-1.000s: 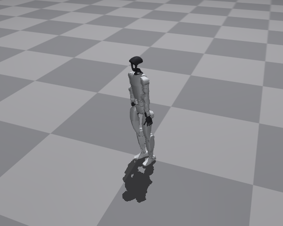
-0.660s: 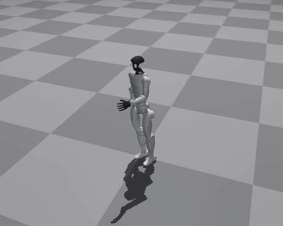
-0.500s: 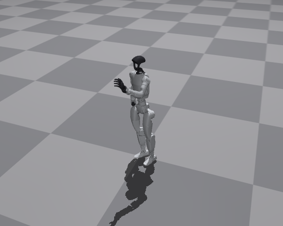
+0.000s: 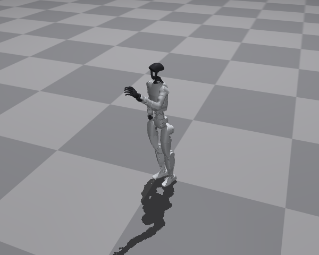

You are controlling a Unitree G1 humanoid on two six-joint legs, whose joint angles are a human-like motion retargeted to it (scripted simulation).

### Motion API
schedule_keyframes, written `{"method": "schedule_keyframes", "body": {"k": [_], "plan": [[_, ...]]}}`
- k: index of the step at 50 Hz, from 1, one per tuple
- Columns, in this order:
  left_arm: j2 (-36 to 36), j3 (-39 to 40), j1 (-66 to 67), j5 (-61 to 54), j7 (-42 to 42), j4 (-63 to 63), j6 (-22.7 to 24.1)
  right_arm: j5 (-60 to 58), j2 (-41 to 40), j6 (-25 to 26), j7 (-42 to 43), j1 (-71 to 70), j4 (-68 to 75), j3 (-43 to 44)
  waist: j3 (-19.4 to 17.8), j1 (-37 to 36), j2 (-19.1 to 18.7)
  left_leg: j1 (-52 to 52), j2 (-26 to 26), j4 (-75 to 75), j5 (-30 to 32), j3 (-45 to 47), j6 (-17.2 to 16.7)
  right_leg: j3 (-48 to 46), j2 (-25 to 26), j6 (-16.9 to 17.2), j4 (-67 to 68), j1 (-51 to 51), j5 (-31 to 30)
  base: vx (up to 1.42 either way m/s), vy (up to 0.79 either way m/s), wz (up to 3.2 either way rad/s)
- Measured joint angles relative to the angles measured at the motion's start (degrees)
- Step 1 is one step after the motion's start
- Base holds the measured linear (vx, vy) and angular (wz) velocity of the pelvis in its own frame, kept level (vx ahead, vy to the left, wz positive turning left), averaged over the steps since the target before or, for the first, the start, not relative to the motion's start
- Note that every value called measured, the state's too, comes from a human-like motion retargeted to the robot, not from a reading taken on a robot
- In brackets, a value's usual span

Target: Upper body actions

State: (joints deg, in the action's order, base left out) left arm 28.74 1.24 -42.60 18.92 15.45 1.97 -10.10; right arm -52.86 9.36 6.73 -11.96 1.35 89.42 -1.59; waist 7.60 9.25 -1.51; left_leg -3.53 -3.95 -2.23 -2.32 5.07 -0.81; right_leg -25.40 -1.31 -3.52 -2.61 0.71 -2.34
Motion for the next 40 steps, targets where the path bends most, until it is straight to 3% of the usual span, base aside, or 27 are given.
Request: {"method": "schedule_keyframes", "body": {"k": [5,12,18,20,25,29,34,40], "plan": [[-0.09,0.31,9.21,-0.12,-5.98,-6.03,-3.02,-0.47,-0.15,-0.28,0.12,-0.24,-0.47,-0.01,-1.44,0.07,0.43,0.36,-0.05,0.02,0.23,-0.69,-0.02,-0.52,-0.52,0.39,0.09,0.37,-0.29,-0.02,0.00,0.05],[-1.05,-3.05,27.25,-8.59,-23.15,-7.12,-10.36,-0.29,0.31,-0.26,-0.48,-0.58,-0.56,-0.29,-2.14,0.56,0.11,0.36,0.18,0.19,0.29,-0.64,-0.13,-0.34,-0.50,0.35,0.15,-0.09,-0.63,0.00,0.00,0.00],[-6.32,-10.88,34.03,-0.71,-53.20,17.19,-16.59,1.41,0.24,-1.01,0.09,0.33,-0.04,-0.03,-1.83,-1.45,0.64,0.41,0.03,0.15,0.17,0.64,-0.03,0.82,0.16,-0.25,-0.13,0.30,-0.25,-0.02,-0.01,-0.12],[-8.31,-11.62,34.71,0.20,-55.61,23.82,-17.51,1.81,-0.05,-1.13,-0.28,0.17,-0.02,0.61,-2.27,-1.97,1.07,0.53,-0.06,0.16,0.23,0.65,-0.02,0.88,0.02,-0.15,-0.09,0.62,-0.11,-0.06,-0.02,0.00],[-9.42,-7.14,35.58,3.71,-45.26,21.81,-16.68,0.13,-0.05,-1.42,-0.34,0.17,-0.94,1.05,-2.64,-1.26,0.86,0.33,0.15,0.08,0.44,-0.36,-0.17,-0.13,-0.89,0.70,0.17,0.34,-0.58,0.00,0.00,0.08],[-9.69,-3.88,35.65,-0.34,-27.42,13.95,-15.14,0.28,0.20,-1.48,-0.16,0.44,-0.29,0.12,-2.11,-1.75,0.90,0.00,0.16,0.10,0.46,0.04,-0.16,0.27,-0.69,0.65,-0.05,0.33,-0.44,0.00,0.00,0.00],[-6.87,-0.12,33.41,-4.12,-6.56,3.93,-7.84,1.28,0.19,-1.04,-0.84,0.36,-0.17,0.89,-2.08,-2.25,0.94,-0.28,0.05,0.01,0.64,-0.79,-0.18,-0.25,-0.81,0.71,0.02,0.39,-0.31,-0.01,-0.01,0.13],[-3.81,6.85,30.95,-5.50,9.14,-5.26,2.82,-0.87,0.12,-1.20,-0.55,0.33,-0.61,0.12,-1.77,-1.25,0.90,-0.53,-0.20,-0.08,0.82,-2.06,-0.22,-1.37,-0.92,0.65,-0.08,0.36,-0.37,0.00,0.00,0.14]]}}
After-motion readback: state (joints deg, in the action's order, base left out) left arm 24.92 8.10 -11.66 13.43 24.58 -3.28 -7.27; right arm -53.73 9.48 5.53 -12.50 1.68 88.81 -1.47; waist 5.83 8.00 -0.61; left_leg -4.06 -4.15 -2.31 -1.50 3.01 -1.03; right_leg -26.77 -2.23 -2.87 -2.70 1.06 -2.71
